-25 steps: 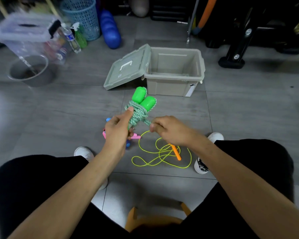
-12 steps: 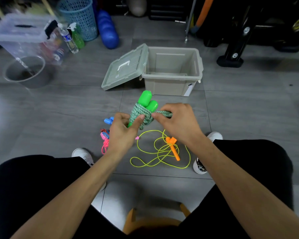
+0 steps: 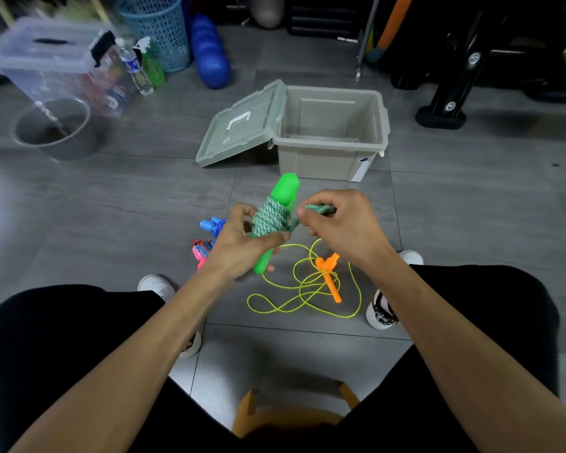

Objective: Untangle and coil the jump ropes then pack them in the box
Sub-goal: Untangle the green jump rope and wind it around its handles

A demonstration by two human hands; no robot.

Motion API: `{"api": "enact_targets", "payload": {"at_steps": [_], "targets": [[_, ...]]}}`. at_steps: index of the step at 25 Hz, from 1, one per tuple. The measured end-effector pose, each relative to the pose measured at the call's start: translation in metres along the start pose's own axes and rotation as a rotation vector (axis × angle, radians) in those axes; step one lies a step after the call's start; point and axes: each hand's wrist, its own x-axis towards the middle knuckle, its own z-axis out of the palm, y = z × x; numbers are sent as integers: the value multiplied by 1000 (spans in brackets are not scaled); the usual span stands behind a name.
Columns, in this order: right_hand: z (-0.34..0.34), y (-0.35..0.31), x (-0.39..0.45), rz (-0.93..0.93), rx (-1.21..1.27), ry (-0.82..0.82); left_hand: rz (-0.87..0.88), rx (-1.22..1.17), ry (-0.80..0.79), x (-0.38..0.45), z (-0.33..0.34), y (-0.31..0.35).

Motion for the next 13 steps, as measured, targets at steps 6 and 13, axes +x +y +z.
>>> {"api": "enact_targets", "payload": {"at_steps": [6, 13], "targets": [[18, 0, -8, -93, -315, -180, 109, 572, 201, 11, 2, -13], [21, -7, -12, -145, -296, -170, 92, 606, 265, 24, -5, -1]]}}
